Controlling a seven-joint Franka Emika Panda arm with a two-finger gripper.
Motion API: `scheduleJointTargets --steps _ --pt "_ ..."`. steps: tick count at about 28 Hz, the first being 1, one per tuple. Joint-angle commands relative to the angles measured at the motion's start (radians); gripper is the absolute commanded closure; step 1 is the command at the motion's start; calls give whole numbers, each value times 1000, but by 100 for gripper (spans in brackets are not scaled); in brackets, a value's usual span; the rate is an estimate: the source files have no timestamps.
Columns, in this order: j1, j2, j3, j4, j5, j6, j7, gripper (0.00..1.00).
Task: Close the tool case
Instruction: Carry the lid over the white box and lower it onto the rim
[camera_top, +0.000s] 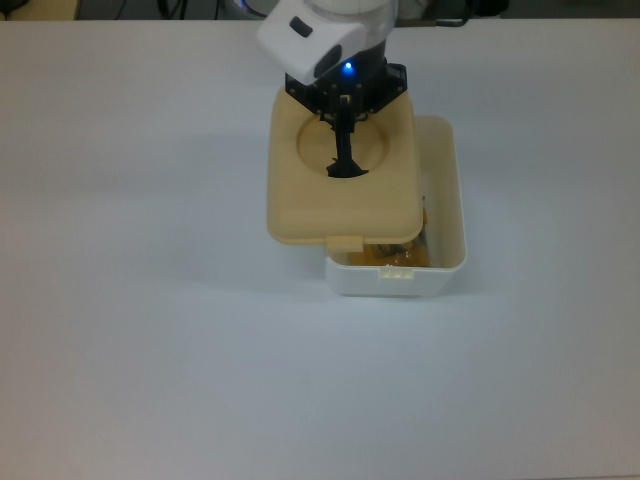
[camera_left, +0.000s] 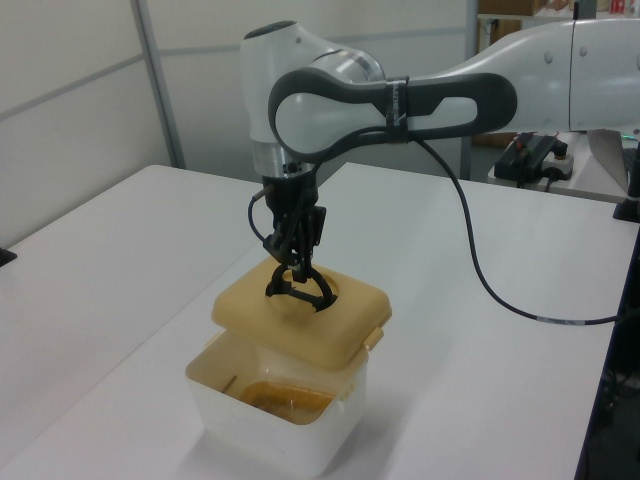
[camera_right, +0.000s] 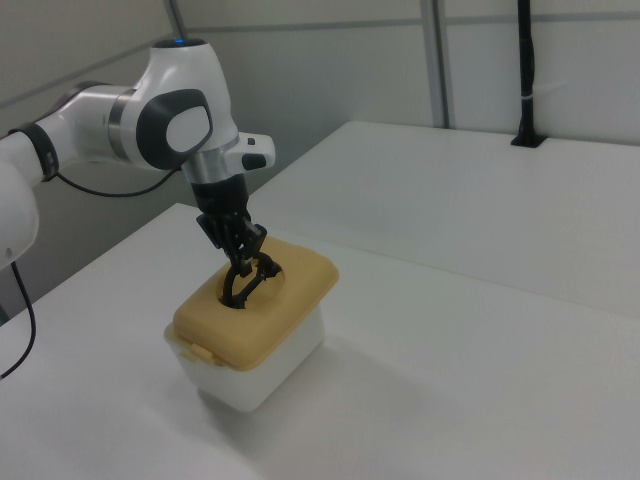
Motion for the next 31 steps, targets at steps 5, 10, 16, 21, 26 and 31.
scheduleJointTargets --steps 5,10,16,21,26,31 --pt "65 30 -8 9 -2 24 64 100" --pt "80 47 -10 9 -5 42 73 100" --pt "84 50 -8 9 -5 61 79 100" --pt "97 50 -8 9 -7 72 96 100" --pt "105 53 -8 9 -15 81 110 100" --pt "119 65 -10 13 -19 85 119 100"
